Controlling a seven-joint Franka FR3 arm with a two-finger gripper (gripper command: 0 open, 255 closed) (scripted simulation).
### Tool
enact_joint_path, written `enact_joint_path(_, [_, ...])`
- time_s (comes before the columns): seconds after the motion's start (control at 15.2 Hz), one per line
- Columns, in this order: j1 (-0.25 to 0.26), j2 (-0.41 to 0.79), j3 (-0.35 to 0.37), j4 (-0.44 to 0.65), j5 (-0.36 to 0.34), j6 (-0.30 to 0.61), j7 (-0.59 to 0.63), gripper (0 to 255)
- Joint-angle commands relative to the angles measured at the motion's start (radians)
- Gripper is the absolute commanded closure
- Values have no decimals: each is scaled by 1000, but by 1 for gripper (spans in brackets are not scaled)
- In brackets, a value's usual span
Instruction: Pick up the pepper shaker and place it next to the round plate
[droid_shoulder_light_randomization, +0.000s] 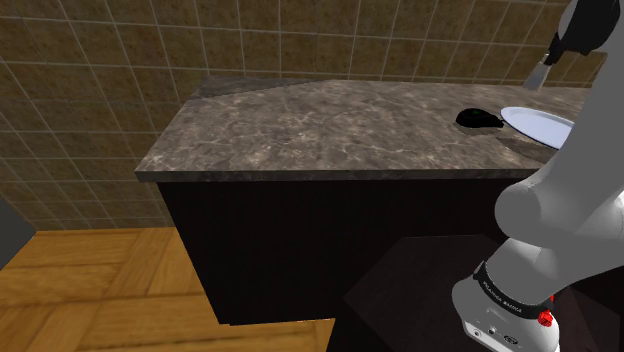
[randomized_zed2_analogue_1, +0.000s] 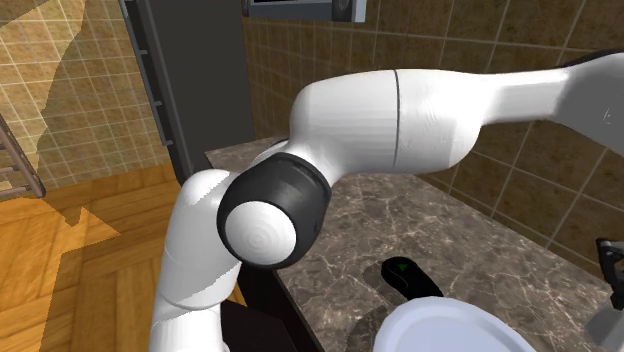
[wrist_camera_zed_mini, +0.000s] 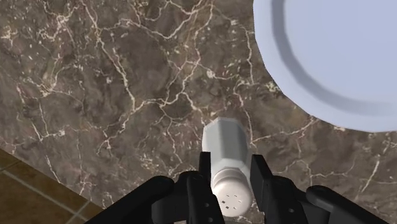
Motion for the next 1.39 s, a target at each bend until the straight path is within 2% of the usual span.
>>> enact_joint_path(0.0, [9,-13,-1,-48,-7,36,-1,255])
enact_joint_path(0.66, [38,-49,2,-232,-24,187,3,255])
enact_joint_path(1.12, [38,-49,2,-232,-24,187,3,255])
enact_joint_path(1.19, [38,-49,2,-232,-24,187,3,0])
enact_joint_path(1.32, [38,-49,2,-232,-24,187,3,0])
